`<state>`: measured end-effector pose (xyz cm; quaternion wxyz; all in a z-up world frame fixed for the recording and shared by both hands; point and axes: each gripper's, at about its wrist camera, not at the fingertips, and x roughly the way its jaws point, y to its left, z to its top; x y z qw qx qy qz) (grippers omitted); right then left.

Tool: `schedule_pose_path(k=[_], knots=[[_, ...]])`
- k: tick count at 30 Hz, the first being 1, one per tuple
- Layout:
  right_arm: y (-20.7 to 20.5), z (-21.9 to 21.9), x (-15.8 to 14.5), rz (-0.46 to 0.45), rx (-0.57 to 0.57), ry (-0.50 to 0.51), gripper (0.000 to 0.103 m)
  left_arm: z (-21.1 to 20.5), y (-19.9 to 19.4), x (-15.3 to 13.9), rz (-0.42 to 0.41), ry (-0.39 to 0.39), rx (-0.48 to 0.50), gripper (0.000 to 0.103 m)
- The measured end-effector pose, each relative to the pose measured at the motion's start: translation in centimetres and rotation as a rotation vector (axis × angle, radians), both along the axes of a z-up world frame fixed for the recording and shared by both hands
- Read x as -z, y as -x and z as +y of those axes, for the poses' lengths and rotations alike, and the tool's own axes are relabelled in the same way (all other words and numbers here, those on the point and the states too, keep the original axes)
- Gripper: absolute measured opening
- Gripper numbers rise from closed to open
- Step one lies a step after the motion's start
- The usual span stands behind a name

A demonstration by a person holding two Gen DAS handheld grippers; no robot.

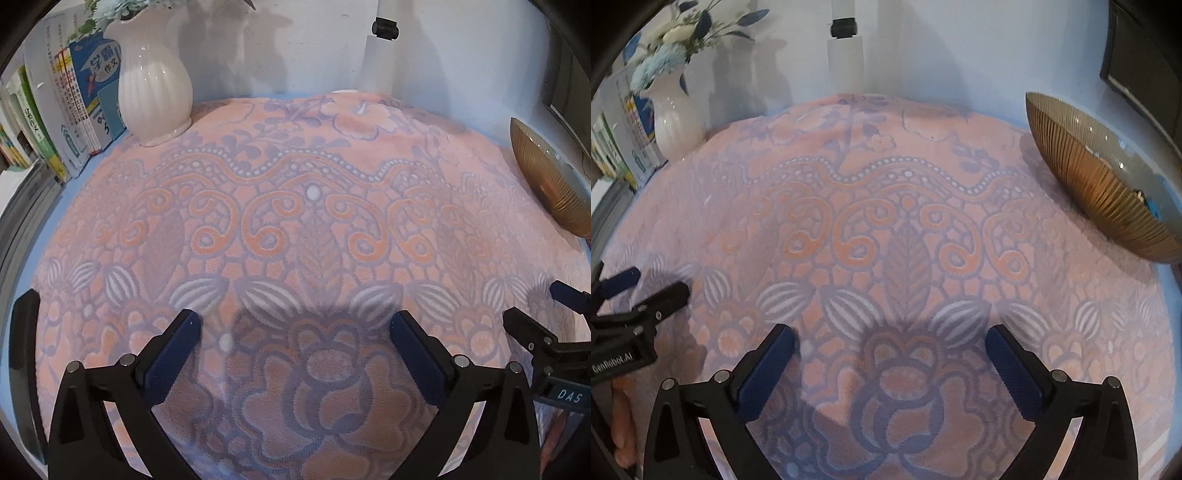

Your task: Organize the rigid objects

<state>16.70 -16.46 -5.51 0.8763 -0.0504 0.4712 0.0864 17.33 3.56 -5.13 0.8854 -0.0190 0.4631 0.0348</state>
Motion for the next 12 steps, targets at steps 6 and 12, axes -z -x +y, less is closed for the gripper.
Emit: schedule_pose_path(k=[6, 12], knots=[[0.64, -0.56, 0.18, -0.038, 0.000, -0.030, 0.103, 0.12, -0.21, 0.10, 0.003, 0.003, 0.008, 0.103], [0.57, -0.71, 0.18, -0.037, -0.001, -0.033, 0.103, 0.12, -0.24, 0.18, 0.002, 0.002, 0.019, 0.103]])
